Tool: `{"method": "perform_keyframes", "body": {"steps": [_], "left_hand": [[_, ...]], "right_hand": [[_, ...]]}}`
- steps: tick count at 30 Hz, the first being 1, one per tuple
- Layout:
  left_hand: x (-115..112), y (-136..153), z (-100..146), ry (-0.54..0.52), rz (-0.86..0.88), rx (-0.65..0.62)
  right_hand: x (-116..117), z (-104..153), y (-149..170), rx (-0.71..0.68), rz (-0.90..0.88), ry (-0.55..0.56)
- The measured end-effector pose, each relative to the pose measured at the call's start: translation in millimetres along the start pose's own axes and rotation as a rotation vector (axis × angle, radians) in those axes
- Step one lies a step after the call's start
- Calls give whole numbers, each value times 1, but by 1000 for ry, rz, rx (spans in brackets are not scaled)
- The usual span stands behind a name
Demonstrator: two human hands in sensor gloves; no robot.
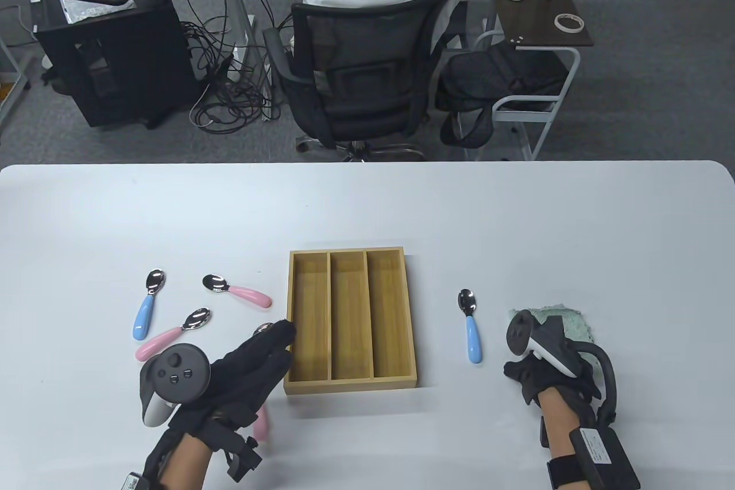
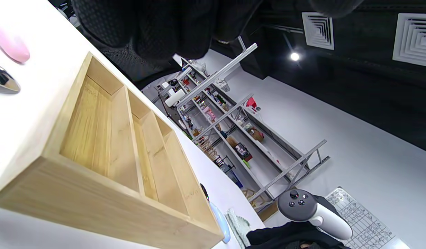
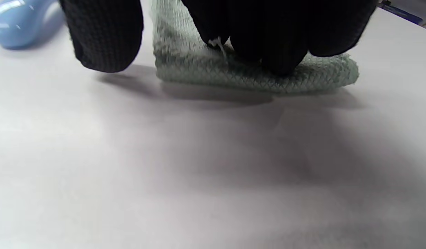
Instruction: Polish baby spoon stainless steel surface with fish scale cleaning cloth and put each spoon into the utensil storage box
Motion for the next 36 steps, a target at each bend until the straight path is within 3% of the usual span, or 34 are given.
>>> {"method": "perform_keyframes", "body": {"steps": [5, 8, 11, 14, 17, 25, 31, 36], "left_hand": [[5, -7, 1, 25, -106, 90], [8, -11, 5, 125, -218, 265], [4, -12, 4, 253, -500, 459], [-9, -3, 4, 395, -710, 686], [-25, 11, 1, 484, -744, 764], [-54, 30, -2, 648, -795, 846], [-61, 41, -2, 680, -834, 905], [-64, 45, -1, 697, -827, 924]], "right_hand": [[-4, 0, -9, 51, 80, 77], [-4, 1, -14, 97, 152, 135], [-5, 4, -12, 107, 78, 100], [-5, 7, -4, 98, -56, 143], [-7, 11, 2, 74, -143, 170], [-38, 51, 2, 3, -254, 476], [-43, 67, -3, -63, -274, 585], [-45, 74, -1, -88, -298, 608]]}}
Point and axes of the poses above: the tracker on the back of each hand, its own y axis roughly to the little-finger side, its own z axis roughly from the fingertips to the wrist, x = y × z, the point moved 2 cm from there along -z, roughly from the wrist to the fingertips, and after that the axes turned 13 degrees about -x, right-handed, at the moved point
